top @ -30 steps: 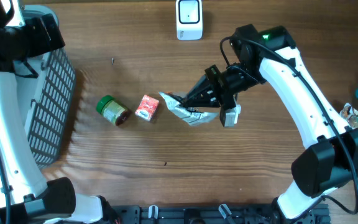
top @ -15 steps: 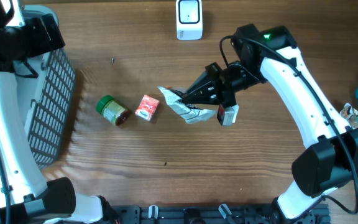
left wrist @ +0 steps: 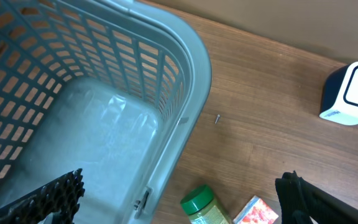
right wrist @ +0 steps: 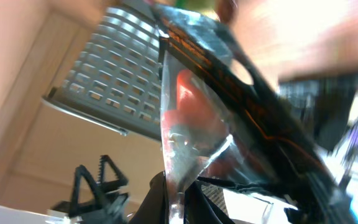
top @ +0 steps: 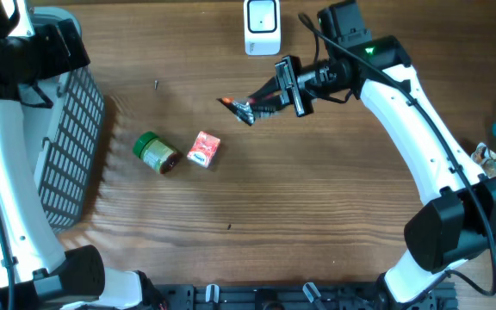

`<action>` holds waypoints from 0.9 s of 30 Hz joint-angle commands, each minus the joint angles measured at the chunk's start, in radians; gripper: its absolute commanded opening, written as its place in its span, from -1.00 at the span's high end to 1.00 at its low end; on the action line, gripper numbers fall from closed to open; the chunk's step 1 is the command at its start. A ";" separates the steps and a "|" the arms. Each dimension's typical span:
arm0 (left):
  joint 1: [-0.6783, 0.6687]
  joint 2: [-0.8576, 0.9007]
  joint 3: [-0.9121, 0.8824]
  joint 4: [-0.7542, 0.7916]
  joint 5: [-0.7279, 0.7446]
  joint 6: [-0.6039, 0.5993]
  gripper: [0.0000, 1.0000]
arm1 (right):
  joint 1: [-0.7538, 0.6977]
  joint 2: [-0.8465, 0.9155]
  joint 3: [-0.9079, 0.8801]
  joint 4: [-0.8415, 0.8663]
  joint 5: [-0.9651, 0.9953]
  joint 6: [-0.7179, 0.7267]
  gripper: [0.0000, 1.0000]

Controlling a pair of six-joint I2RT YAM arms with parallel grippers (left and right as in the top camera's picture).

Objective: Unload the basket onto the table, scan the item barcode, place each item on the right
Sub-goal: 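Hold the wrench packet's barcode in front of the white scanner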

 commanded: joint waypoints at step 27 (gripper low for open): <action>0.003 0.000 0.010 0.003 0.005 0.016 -1.00 | -0.037 0.507 0.008 1.332 0.238 0.329 0.91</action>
